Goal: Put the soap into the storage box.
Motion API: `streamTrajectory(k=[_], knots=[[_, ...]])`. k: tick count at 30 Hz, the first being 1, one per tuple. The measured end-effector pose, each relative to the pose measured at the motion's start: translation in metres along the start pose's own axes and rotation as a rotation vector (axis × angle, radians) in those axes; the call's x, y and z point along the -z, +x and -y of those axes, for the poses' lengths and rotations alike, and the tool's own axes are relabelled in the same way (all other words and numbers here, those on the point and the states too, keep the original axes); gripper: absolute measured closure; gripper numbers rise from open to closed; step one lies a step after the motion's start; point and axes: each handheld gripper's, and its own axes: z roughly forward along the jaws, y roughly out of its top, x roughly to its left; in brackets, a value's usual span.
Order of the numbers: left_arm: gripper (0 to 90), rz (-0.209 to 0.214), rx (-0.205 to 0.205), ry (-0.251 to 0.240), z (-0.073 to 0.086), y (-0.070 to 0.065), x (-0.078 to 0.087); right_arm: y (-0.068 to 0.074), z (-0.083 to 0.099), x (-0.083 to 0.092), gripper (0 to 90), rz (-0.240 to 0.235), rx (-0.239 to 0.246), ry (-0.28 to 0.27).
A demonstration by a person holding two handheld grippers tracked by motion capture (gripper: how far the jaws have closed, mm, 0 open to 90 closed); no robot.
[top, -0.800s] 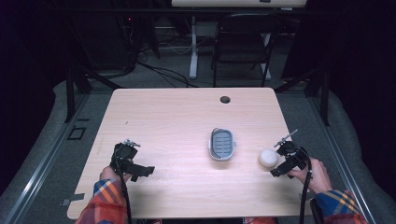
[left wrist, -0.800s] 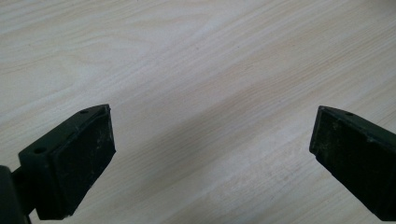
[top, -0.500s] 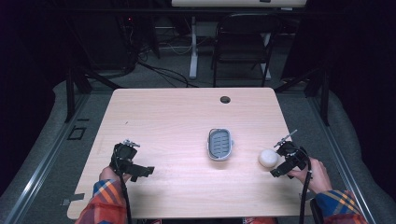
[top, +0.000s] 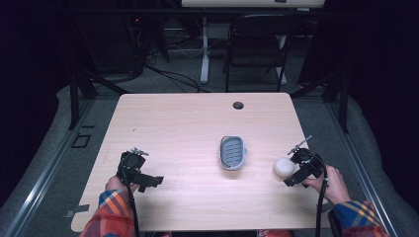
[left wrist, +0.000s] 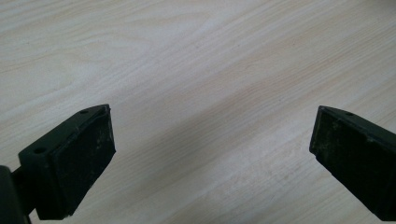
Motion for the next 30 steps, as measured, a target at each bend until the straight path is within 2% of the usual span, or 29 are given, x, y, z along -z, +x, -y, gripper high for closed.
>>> streamTrajectory(k=[2, 3, 4, 7, 8, 10, 11, 14, 15, 20, 22, 23, 24, 26, 27, 30], knots=[[0.1, 0.001, 0.004, 0.0, 0.0, 0.0, 0.0, -0.001, -0.003, 0.001, 0.0, 0.022, 0.024, 0.017], [0.1, 0.001, 0.004, 0.0, 0.0, 0.0, 0.0, -0.001, -0.004, 0.001, 0.0, 0.008, 0.029, 0.02], [0.1, 0.0, 0.0, 0.001, 0.0, 0.0, 0.0, -0.001, -0.005, 0.002, 0.0, 0.018, 0.038, 0.026], [0.1, 0.0, 0.001, 0.001, 0.0, 0.0, 0.0, -0.001, -0.005, 0.002, 0.0, 0.014, 0.036, 0.023], [0.1, 0.0, 0.0, 0.001, 0.0, 0.0, 0.0, 0.0, -0.005, 0.001, 0.0, 0.02, 0.025, 0.001], [0.1, 0.001, 0.001, 0.004, 0.0, 0.0, -0.001, -0.001, -0.007, 0.003, 0.0, 0.007, 0.039, 0.016], [0.1, 0.001, 0.003, 0.003, 0.0, 0.0, -0.001, 0.0, -0.008, 0.002, 0.0, -0.005, 0.026, -0.001], [0.1, 0.002, 0.004, 0.002, 0.0, 0.0, 0.0, -0.001, -0.01, 0.003, 0.0, -0.002, 0.035, 0.002], [0.1, 0.002, 0.003, 0.003, 0.0, 0.0, 0.0, -0.001, -0.01, 0.002, 0.0, -0.002, 0.027, -0.014], [0.1, 0.002, -0.001, 0.004, 0.0, 0.0, 0.0, -0.003, -0.015, 0.003, 0.0, 0.004, 0.049, 0.006], [0.1, 0.002, -0.001, 0.006, 0.0, -0.001, 0.0, -0.003, -0.015, 0.0, 0.0, -0.004, 0.033, -0.014], [0.1, 0.002, 0.002, 0.006, 0.0, 0.0, -0.001, -0.005, -0.019, 0.002, 0.0, -0.006, 0.055, 0.025], [0.1, 0.002, 0.001, 0.006, 0.0, 0.0, -0.001, -0.003, -0.018, -0.002, 0.0, -0.016, 0.024, -0.013], [0.1, 0.002, 0.0, 0.006, 0.0, 0.0, -0.001, -0.004, -0.018, -0.002, 0.0, -0.006, 0.026, -0.009], [0.1, 0.002, 0.0, 0.006, -0.001, 0.0, -0.001, -0.006, -0.021, 0.0, 0.0, -0.002, 0.058, 0.026], [0.1, 0.003, 0.001, 0.007, -0.001, 0.0, -0.001, -0.005, -0.023, -0.001, 0.0, -0.002, 0.047, 0.012]])
